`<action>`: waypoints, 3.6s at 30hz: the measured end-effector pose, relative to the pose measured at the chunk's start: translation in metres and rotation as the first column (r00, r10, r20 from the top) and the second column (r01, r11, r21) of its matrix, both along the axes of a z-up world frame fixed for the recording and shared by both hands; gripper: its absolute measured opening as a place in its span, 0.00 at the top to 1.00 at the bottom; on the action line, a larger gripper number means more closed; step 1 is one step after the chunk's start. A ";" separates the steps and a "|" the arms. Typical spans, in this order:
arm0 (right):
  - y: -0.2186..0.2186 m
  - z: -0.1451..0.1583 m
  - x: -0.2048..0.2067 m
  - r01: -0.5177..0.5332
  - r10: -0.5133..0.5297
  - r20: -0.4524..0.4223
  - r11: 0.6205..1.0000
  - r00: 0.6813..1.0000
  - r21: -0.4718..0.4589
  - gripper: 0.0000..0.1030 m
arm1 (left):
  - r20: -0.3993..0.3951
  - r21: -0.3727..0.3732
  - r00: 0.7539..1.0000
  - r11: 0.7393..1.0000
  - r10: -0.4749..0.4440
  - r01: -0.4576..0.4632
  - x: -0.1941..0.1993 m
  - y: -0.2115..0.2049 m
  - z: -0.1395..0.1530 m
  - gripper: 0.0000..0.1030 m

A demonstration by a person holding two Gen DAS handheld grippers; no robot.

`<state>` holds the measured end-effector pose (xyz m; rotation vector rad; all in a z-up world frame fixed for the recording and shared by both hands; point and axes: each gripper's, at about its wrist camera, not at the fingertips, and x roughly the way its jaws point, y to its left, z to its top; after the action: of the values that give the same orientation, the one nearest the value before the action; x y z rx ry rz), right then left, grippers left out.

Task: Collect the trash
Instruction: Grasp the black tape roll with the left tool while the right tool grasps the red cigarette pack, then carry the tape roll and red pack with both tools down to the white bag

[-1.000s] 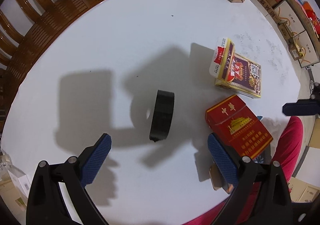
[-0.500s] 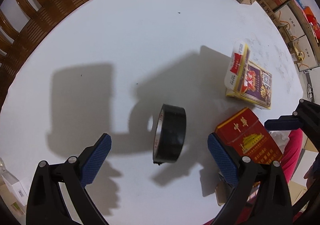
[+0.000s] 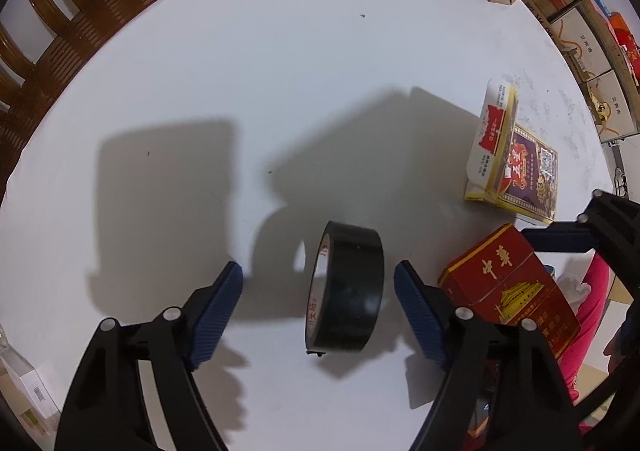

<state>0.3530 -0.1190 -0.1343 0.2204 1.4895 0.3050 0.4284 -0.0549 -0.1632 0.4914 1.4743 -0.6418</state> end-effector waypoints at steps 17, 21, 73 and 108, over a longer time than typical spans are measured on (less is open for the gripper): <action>-0.030 -0.008 0.022 -0.006 0.006 0.010 1.000 1.000 -0.026 0.46 | 0.036 0.037 0.999 0.999 0.010 -0.012 0.000 -0.015 0.002 0.67; -0.031 -0.007 0.026 -0.012 0.012 0.010 0.999 1.000 -0.035 0.46 | 0.030 0.039 0.999 0.999 0.024 -0.025 -0.007 -0.015 0.004 0.75; -0.043 0.180 -0.188 -0.032 0.075 0.482 0.995 0.873 -0.097 0.46 | 0.285 -0.179 0.924 0.961 0.254 -0.209 -0.228 0.046 0.168 0.82; -0.041 0.029 -0.292 -0.020 0.086 0.403 0.986 0.911 -0.166 0.46 | 0.164 -0.248 0.958 0.950 0.236 -0.192 -0.349 0.021 0.034 0.83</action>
<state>0.0605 -0.1596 -0.1054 -0.0149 1.0962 0.2557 0.0797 -0.0335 -0.1291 0.2014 1.2315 -0.5666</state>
